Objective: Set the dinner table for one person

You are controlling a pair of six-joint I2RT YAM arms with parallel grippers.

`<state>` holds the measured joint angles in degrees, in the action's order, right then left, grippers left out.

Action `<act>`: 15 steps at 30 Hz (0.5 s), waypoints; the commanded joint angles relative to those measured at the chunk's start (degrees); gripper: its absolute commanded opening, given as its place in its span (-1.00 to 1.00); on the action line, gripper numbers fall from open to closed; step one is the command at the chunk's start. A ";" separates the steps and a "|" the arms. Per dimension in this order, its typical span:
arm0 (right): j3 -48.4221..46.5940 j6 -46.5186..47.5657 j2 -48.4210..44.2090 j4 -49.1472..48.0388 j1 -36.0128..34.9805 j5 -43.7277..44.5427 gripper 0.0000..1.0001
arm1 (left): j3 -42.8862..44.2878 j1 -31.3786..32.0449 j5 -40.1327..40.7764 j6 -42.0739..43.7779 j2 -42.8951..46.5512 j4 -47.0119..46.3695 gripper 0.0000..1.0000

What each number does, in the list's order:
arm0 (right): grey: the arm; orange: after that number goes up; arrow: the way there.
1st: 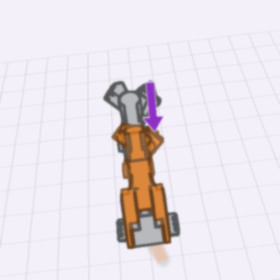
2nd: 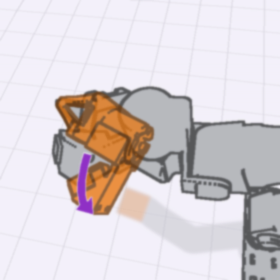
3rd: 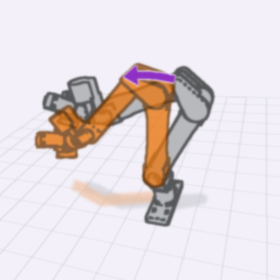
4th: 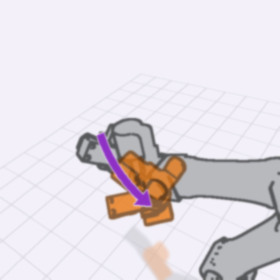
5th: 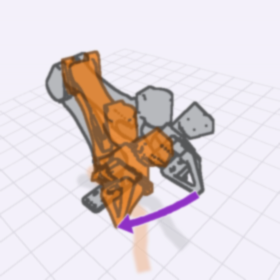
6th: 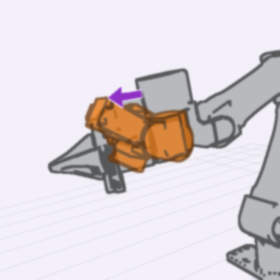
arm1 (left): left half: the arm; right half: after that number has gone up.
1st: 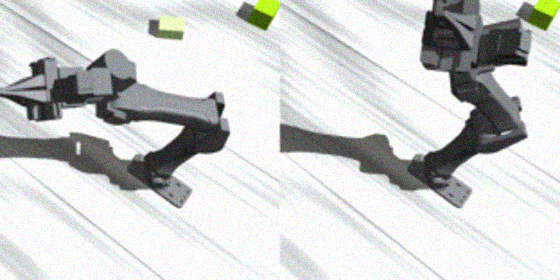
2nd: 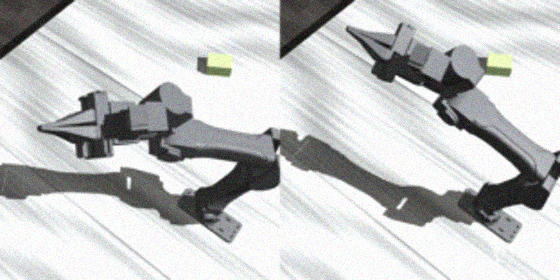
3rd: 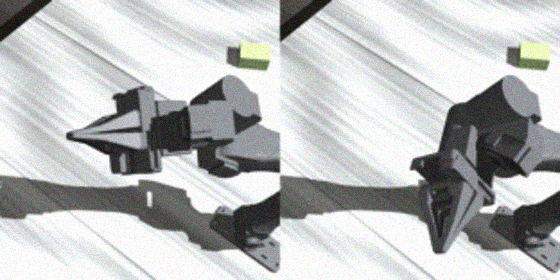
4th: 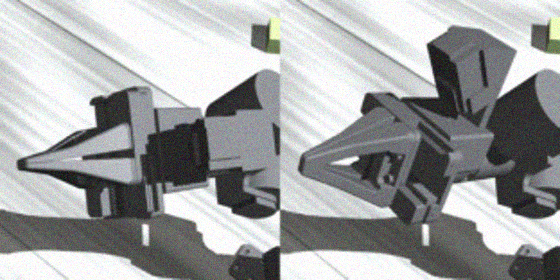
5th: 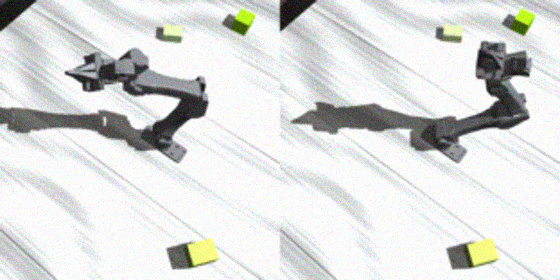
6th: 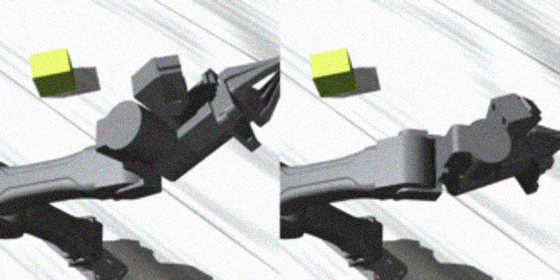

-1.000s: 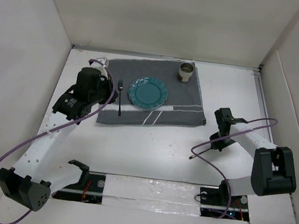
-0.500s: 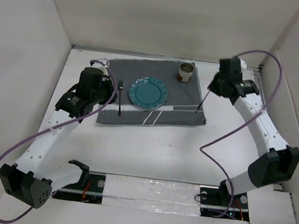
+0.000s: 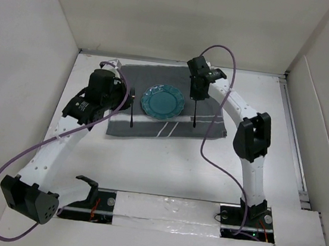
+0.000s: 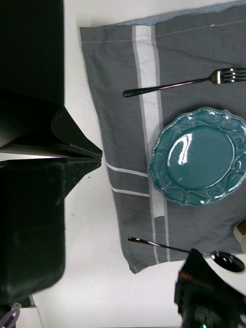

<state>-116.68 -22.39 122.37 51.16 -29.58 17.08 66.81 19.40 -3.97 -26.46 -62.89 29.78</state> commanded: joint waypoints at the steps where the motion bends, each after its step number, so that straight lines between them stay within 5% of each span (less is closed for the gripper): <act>1: -5.83 2.44 1.20 2.55 0.67 4.89 -1.00 | 3.24 0.03 1.15 -1.84 -0.91 -1.30 -1.00; 15: -16.64 3.85 16.76 0.70 1.19 7.71 -1.00 | 4.03 0.03 -1.30 -3.34 -4.17 -4.11 -1.00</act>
<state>-129.16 -19.64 138.15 53.30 -28.47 22.98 68.40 19.40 -4.29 -29.47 -66.70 28.10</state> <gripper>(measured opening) 0.019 0.003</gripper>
